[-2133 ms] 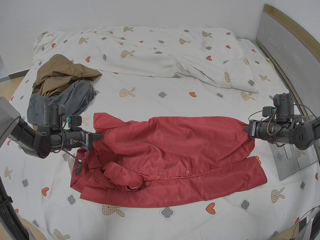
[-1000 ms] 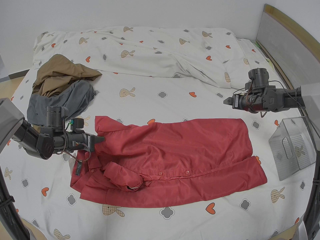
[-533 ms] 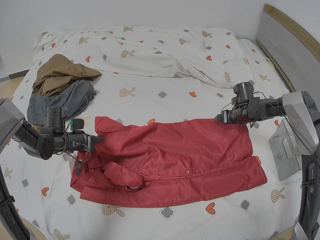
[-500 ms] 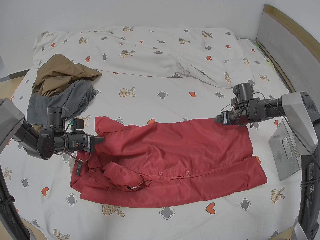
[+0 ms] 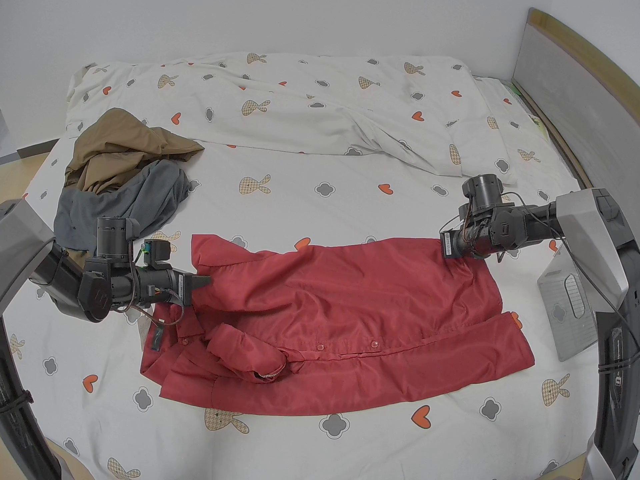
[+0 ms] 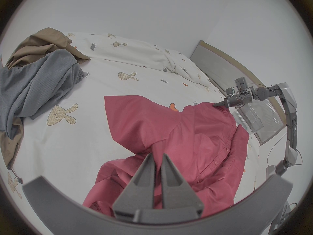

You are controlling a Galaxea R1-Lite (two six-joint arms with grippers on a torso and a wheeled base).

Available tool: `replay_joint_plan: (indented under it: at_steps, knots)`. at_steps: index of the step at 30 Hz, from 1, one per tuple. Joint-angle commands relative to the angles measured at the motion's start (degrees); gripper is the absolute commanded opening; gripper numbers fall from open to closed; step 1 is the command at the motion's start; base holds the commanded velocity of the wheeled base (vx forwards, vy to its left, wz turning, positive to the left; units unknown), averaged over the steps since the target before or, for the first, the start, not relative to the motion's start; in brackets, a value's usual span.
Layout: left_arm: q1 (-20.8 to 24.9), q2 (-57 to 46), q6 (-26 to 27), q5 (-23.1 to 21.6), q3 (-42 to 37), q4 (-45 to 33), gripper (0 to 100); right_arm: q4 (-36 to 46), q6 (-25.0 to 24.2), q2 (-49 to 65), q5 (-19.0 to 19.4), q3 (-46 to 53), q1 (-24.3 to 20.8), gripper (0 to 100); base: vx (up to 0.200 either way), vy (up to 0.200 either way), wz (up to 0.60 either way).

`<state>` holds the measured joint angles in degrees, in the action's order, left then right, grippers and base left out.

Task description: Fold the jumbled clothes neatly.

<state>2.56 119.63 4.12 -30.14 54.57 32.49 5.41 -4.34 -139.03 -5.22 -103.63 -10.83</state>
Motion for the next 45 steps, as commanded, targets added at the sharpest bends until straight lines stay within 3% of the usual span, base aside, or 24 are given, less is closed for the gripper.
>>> replay_joint_plan:
  at_steps: [1,15,26,30,36,42,45]
  knots:
    - [0.0,0.1,-0.2,0.1,0.2,-0.1,0,0.0,-0.1,2.3,-0.1,1.0,-0.4,0,0.0,0.0,0.0]
    - [-0.1,-4.9,-4.8,0.2,-0.2,-0.1,0,-0.9,-0.4,17.6,0.5,13.8,-1.4,0,0.0,0.0,0.0]
    - [-1.3,-12.8,-5.0,0.2,-8.1,-0.4,0,-1.4,-0.5,31.3,0.8,31.7,-2.1,0,0.0,0.0,0.0]
    - [-1.3,-12.8,-4.6,0.1,-11.2,-0.1,0,-4.8,-0.6,33.6,1.1,37.0,-2.0,0,0.0,0.0,0.0]
    - [-1.2,-11.6,-3.9,0.0,-16.2,-0.1,0,-17.3,-0.8,35.3,1.2,50.1,-2.3,0,0.0,0.0,0.0]
    - [-1.3,-11.2,-2.0,0.1,-18.3,-0.1,0,-18.2,-1.1,34.9,1.2,53.3,-1.9,0,0.0,0.0,0.0]
    - [-1.5,-9.2,-1.8,0.2,-19.8,-0.1,0,-18.2,-5.1,34.8,2.2,55.2,-1.7,0,0.0,0.0,0.0]
